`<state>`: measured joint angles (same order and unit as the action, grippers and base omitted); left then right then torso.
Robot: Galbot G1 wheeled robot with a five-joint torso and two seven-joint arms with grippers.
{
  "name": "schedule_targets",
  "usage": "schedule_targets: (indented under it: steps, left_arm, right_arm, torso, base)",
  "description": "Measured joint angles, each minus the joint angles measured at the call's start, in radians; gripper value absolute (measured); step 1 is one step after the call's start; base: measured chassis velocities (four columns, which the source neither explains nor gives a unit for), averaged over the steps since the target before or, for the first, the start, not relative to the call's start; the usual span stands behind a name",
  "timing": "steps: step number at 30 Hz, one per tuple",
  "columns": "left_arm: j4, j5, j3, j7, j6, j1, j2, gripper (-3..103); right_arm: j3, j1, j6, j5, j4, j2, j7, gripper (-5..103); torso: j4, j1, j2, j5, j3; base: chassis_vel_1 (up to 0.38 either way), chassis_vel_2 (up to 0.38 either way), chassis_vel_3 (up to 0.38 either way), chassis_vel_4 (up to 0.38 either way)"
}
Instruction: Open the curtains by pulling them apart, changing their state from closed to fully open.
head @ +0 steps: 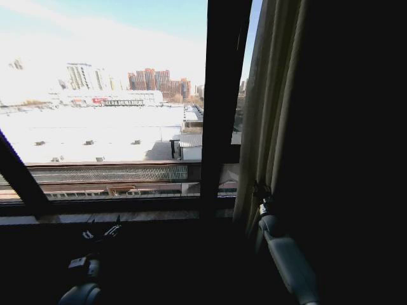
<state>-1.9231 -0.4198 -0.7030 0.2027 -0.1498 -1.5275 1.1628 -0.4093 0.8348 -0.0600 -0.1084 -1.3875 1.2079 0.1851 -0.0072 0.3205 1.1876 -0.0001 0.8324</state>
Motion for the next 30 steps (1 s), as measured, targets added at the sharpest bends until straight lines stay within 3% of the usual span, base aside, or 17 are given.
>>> schedule_targets:
  steps: [5, 6, 8, 11, 14, 15, 30]
  left_arm:
    - [0.0, 0.0, 0.0, 0.0, 0.0, 0.0, 0.0, 100]
    - [0.0, 0.0, 0.0, 0.0, 0.0, 0.0, 0.0, 100]
    - [0.0, 0.0, 0.0, 0.0, 0.0, 0.0, 0.0, 100]
    - [0.0, 0.0, 0.0, 0.0, 0.0, 0.0, 0.0, 100]
    - [0.0, 0.0, 0.0, 0.0, 0.0, 0.0, 0.0, 100]
    - [0.0, 0.0, 0.0, 0.0, 0.0, 0.0, 0.0, 100]
    - [0.0, 0.0, 0.0, 0.0, 0.0, 0.0, 0.0, 100]
  right_arm:
    - [0.019, 0.06, -0.003, 0.019, -0.045, -0.006, 0.006, 62]
    - [0.023, 0.074, -0.002, 0.008, -0.059, -0.008, 0.007, 68]
    - [0.028, 0.092, -0.002, -0.008, -0.078, -0.012, 0.0, 68]
    - [0.034, 0.136, -0.001, -0.052, -0.131, -0.022, -0.03, 84]
    - [0.036, 0.168, -0.001, -0.073, -0.166, -0.028, -0.043, 90]
    - [0.035, 0.185, -0.001, -0.079, -0.183, -0.033, -0.047, 98]
    - [-0.023, 0.281, 0.0, -0.143, -0.274, -0.053, -0.035, 100]
  torso:
    - [-0.0003, 0.0, 0.0, 0.0003, 0.0]
    - [-0.0001, 0.0, 0.0, 0.0003, 0.0]
    - [-0.0001, 0.0, 0.0, 0.0002, 0.0]
    - [-0.0003, 0.0, 0.0, 0.0001, 0.0]
    - [-0.0001, 0.0, 0.0, 0.0002, 0.0]
    - [-0.0002, 0.0, 0.0, 0.0001, 0.0]
    - [-0.0002, 0.0, 0.0, 0.0002, 0.0]
  base:
    - [0.0, 0.0, 0.0, 0.0]
    - [0.0, 0.0, 0.0, 0.0]
    - [0.0, 0.0, 0.0, 0.0]
    - [0.0, 0.0, 0.0, 0.0]
    - [0.0, 0.0, 0.0, 0.0]
    - [0.0, 0.0, 0.0, 0.0]
    - [0.0, 0.0, 0.0, 0.0]
